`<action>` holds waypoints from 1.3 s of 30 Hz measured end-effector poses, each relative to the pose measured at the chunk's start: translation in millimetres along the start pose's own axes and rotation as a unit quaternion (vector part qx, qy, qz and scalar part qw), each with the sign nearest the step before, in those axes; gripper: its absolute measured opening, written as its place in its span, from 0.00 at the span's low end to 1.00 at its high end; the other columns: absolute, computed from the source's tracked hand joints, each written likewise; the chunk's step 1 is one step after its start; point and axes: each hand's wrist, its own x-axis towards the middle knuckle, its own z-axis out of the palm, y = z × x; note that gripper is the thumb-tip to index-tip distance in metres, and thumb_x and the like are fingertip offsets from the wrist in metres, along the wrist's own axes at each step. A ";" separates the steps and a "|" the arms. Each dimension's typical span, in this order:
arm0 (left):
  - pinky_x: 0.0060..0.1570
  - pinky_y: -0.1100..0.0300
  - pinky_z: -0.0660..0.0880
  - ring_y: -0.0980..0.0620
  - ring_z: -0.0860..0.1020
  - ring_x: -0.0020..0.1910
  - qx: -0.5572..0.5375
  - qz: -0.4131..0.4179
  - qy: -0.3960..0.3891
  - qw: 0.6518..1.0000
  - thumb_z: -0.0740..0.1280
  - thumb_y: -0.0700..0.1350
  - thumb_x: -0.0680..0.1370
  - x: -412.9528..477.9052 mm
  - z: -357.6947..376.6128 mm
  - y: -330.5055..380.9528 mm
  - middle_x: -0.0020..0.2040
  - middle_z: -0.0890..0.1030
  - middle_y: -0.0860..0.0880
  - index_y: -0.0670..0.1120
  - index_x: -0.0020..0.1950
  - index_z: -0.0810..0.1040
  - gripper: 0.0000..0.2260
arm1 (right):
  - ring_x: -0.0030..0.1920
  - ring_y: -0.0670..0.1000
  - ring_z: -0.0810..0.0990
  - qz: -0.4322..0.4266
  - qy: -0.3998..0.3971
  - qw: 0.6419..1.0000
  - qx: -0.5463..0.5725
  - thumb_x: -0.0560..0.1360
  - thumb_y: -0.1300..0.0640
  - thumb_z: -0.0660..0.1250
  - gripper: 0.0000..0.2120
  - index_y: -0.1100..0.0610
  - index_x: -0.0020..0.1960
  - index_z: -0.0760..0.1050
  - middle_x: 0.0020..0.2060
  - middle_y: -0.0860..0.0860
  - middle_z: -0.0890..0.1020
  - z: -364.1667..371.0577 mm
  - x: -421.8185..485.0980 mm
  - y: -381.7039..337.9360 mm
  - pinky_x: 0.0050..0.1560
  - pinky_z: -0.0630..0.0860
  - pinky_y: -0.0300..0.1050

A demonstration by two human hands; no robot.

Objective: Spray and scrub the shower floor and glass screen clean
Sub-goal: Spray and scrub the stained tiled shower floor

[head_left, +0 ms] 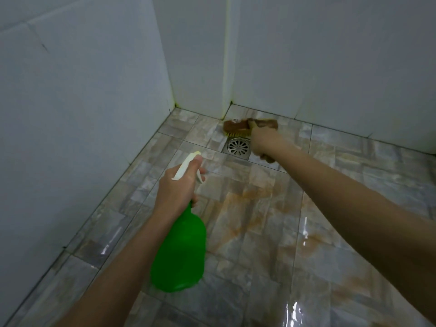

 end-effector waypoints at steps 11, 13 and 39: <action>0.30 0.56 0.73 0.53 0.72 0.19 0.003 -0.014 0.015 1.000 0.63 0.61 0.81 5.9 -14.2 -6.2 0.45 0.87 0.48 0.48 0.42 0.84 0.20 | 0.28 0.55 0.78 -0.042 0.004 0.999 -0.032 0.78 0.70 0.54 0.40 0.46 0.79 0.37 0.36 0.62 0.77 29.4 -36.0 8.8 0.20 0.75 0.44; 0.30 0.56 0.73 0.53 0.72 0.19 0.007 -0.011 0.018 1.000 0.64 0.61 0.81 3.2 -13.3 -7.1 0.44 0.87 0.48 0.47 0.42 0.84 0.20 | 0.28 0.55 0.76 -0.053 0.041 0.997 -0.048 0.78 0.70 0.54 0.38 0.48 0.79 0.40 0.35 0.61 0.77 22.1 -11.6 18.8 0.20 0.72 0.43; 0.22 0.64 0.70 0.54 0.73 0.20 0.131 -0.055 -0.105 0.984 0.68 0.62 0.78 -84.4 32.3 -36.4 0.35 0.84 0.42 0.41 0.38 0.83 0.24 | 0.34 0.55 0.76 0.053 -0.019 0.996 -0.062 0.79 0.65 0.56 0.35 0.45 0.79 0.45 0.56 0.63 0.72 -20.4 -58.2 108.3 0.25 0.72 0.44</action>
